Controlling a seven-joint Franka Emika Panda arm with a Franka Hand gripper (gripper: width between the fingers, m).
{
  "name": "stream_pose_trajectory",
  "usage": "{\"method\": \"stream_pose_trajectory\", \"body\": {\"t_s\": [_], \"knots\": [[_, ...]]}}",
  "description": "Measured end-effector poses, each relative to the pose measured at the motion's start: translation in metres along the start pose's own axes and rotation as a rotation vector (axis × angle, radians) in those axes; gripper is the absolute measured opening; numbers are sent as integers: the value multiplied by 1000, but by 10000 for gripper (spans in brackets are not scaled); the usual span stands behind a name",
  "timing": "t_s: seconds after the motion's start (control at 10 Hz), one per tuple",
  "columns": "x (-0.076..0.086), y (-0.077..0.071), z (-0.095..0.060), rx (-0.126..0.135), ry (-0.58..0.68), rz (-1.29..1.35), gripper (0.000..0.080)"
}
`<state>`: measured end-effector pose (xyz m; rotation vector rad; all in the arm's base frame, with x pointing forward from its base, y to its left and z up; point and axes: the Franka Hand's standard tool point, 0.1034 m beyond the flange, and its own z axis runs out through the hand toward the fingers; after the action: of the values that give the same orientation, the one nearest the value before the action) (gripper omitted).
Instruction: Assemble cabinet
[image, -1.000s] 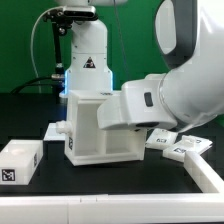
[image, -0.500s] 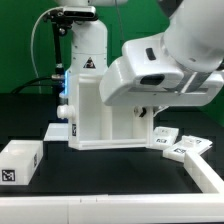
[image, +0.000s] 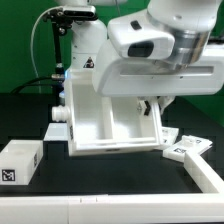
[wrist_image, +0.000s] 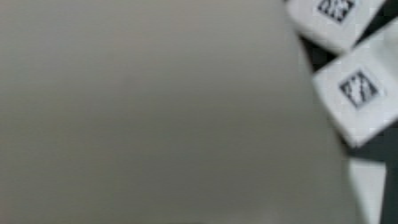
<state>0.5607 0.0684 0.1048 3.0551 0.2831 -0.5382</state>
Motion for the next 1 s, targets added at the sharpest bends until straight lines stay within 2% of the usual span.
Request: {"method": "stream_pose_trajectory", "body": {"t_s": [0.3, 0.4, 0.5, 0.6, 0.7, 0.8, 1.0], "knots": [[1, -2, 4, -3, 182, 2, 90], [9, 1, 7, 15, 277, 8, 90], [16, 15, 21, 62, 333, 59, 90], [28, 25, 22, 65, 360, 80, 90], [46, 31, 12, 51, 460, 86, 90], [53, 33, 12, 38, 533, 89, 90], [49, 33, 20, 35, 542, 93, 90]]}}
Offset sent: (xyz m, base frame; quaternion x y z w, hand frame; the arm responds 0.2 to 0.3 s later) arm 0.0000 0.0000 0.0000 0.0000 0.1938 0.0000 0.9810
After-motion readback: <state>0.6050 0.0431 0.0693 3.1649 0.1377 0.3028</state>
